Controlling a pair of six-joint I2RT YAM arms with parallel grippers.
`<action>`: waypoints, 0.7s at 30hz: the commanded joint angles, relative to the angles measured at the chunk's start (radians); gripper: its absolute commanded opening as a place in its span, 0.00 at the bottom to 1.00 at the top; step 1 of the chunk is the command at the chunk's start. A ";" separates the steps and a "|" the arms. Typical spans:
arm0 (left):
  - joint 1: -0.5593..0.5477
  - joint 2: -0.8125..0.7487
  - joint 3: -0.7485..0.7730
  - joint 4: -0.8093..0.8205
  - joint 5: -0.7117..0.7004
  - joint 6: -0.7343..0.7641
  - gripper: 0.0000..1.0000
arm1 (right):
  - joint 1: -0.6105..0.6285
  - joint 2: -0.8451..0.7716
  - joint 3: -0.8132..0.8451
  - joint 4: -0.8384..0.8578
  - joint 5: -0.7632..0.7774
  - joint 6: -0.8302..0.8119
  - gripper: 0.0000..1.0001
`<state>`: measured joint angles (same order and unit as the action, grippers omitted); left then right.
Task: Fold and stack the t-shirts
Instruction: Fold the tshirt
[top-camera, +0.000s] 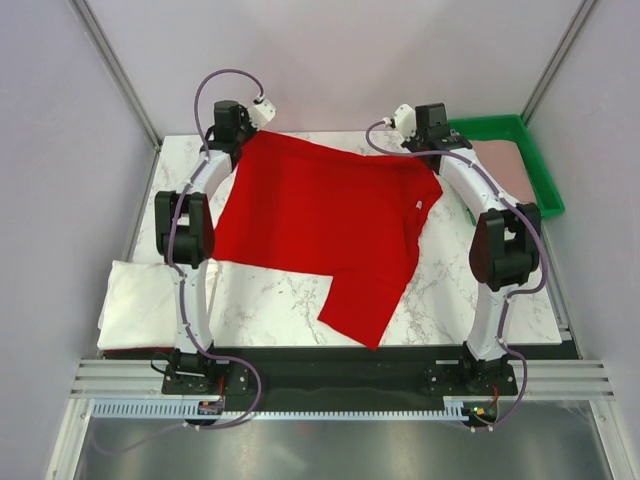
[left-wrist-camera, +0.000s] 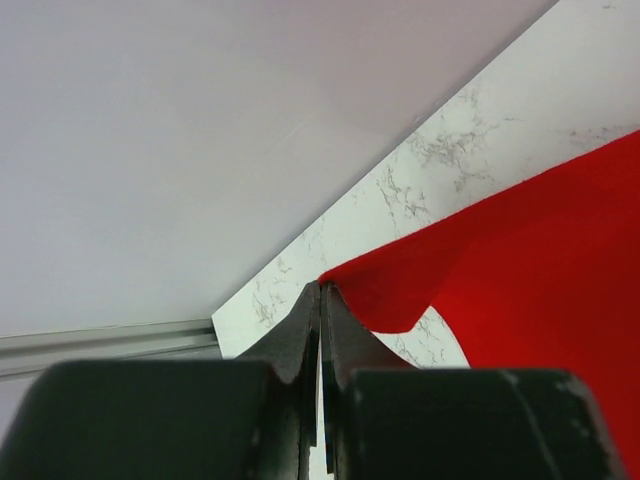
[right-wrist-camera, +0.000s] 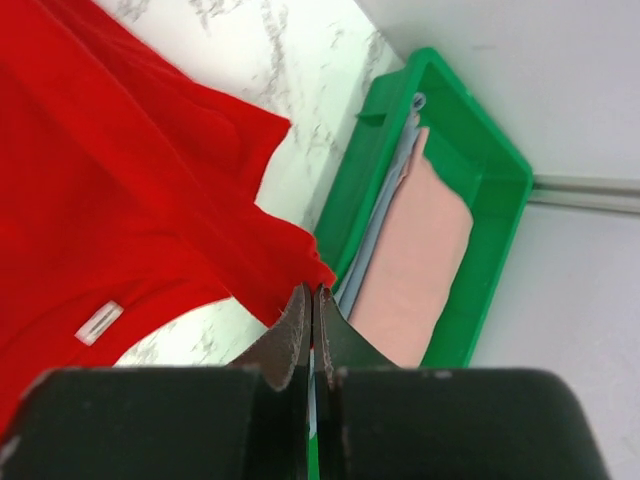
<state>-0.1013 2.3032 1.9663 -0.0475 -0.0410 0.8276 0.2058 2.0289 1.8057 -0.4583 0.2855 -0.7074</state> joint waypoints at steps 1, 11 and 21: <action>0.011 -0.083 -0.049 0.040 0.023 0.013 0.02 | 0.018 -0.087 -0.049 -0.036 -0.025 0.048 0.00; 0.014 -0.134 -0.173 0.078 0.016 0.018 0.02 | 0.061 -0.157 -0.173 -0.071 -0.080 0.100 0.00; 0.012 -0.182 -0.309 0.100 0.010 0.012 0.02 | 0.101 -0.225 -0.290 -0.108 -0.134 0.135 0.00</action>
<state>-0.0944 2.2101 1.6882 -0.0101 -0.0418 0.8280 0.2848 1.8805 1.5520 -0.5526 0.1841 -0.6010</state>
